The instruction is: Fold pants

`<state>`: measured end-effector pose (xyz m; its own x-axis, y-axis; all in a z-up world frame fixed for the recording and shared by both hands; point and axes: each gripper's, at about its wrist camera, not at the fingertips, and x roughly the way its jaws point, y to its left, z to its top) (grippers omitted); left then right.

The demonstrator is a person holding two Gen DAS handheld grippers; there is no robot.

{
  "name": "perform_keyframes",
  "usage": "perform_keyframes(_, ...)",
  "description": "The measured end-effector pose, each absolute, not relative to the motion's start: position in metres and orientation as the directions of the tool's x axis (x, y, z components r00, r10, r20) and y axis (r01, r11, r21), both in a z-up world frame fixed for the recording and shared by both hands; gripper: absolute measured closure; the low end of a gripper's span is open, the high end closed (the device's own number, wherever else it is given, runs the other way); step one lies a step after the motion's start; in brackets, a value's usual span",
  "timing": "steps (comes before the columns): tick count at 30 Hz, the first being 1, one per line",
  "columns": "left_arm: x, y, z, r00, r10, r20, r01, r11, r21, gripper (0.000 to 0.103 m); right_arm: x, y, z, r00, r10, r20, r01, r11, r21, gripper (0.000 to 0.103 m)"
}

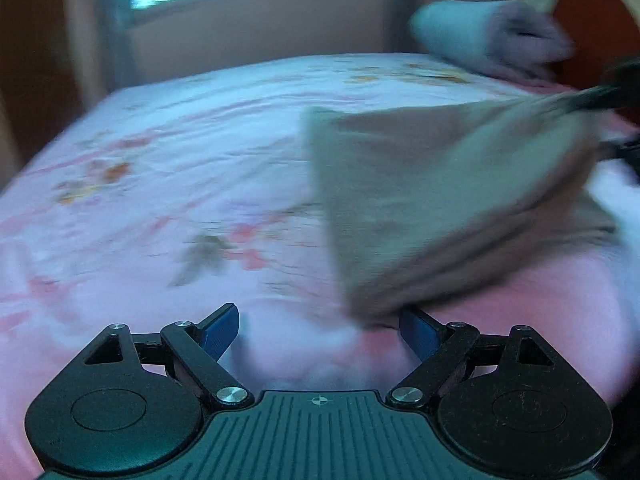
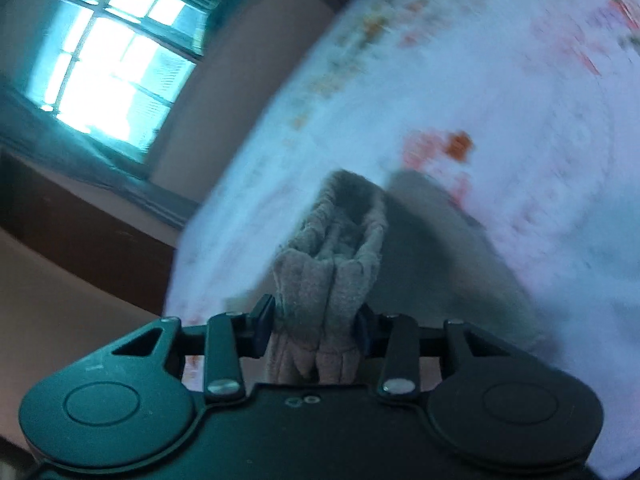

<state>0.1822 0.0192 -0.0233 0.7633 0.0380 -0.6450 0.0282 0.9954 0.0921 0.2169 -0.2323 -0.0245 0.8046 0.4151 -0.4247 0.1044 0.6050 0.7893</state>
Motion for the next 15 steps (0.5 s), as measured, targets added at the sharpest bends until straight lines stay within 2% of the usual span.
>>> perform_keyframes(3,0.182,0.039,-0.031,0.766,0.011,-0.642,-0.054,0.997,-0.048,0.009,0.208,-0.243,-0.015,0.834,0.396,-0.384,0.075,0.608,0.790,0.072)
perform_keyframes(5,0.183,0.038,-0.033,0.762,0.005,-0.648,-0.046,0.998,-0.046,0.008,0.204,-0.254,-0.031,0.831,0.374,-0.411,0.111,0.613,0.782,0.072)
perform_keyframes(8,0.185,0.037,-0.034,0.753,0.001,-0.658,-0.044,0.998,-0.048,0.007,0.213,-0.270,-0.094,0.768,0.381,-0.515,0.257,0.553,0.793,0.074)
perform_keyframes(10,0.184,0.038,-0.032,0.753,-0.004,-0.658,-0.043,0.998,-0.054,0.006,0.209,-0.279,-0.105,0.792,0.404,-0.457,0.254,0.463,0.849,0.073)
perform_keyframes(13,0.184,0.042,-0.031,0.750,-0.018,-0.662,-0.040,0.997,-0.072,0.006,0.212,-0.273,-0.093,0.780,0.399,-0.482,0.232,0.531,0.815,0.071)
perform_keyframes(15,0.181,0.047,-0.028,0.746,-0.023,-0.666,-0.037,0.997,-0.075,0.006,0.213,-0.279,-0.097,0.769,0.425,-0.477,0.237,0.504,0.831,0.070)
